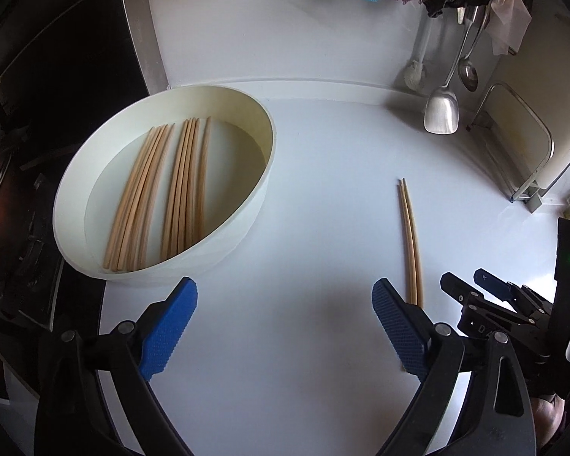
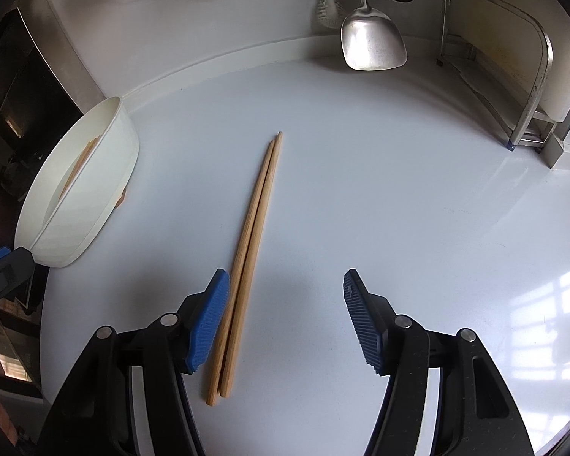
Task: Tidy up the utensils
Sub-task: 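Move both open tools back over the last two chopsticks on the counter, then close the right tool on a chopstick while the left tool grasps the other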
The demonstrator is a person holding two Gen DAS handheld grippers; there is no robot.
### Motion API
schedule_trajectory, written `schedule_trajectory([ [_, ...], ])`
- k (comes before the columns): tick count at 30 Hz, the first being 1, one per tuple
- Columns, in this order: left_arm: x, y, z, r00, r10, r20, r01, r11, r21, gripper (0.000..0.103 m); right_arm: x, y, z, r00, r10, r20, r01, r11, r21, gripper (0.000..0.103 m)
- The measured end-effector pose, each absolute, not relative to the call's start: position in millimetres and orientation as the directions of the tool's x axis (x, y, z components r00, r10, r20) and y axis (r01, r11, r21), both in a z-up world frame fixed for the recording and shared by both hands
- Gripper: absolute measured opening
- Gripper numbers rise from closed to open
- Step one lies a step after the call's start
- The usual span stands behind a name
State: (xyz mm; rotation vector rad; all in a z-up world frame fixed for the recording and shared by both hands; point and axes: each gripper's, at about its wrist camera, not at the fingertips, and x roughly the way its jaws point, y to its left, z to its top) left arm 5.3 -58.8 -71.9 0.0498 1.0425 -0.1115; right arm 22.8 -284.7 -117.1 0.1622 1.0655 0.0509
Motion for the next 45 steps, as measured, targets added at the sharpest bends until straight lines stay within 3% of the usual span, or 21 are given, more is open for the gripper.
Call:
schedule_trajectory([
  [28,26,-56,-88,0.491,-0.09,-0.866,0.128,0.991,-0.03,0.092,38,-257,-149,0.506,-0.044,-0.861,0.046,0.999,-0.024,0.058],
  [33,23,-69,-90,0.48,-0.111,-0.87,0.158,0.987,-0.038,0.092,32,-256,-147,0.523,-0.028,-0.852,0.013,1.0,-0.025,0.027],
  [36,21,-81,-92,0.471,-0.125,-0.873,0.181,0.983,-0.042,0.092,30,-262,-146,0.524,-0.02,-0.852,0.01,1.0,-0.018,0.014],
  [45,20,-121,-109,0.44,-0.153,-0.885,0.23,0.972,-0.054,0.092,9,-298,-147,0.52,-0.033,-0.854,0.058,0.998,-0.003,0.008],
])
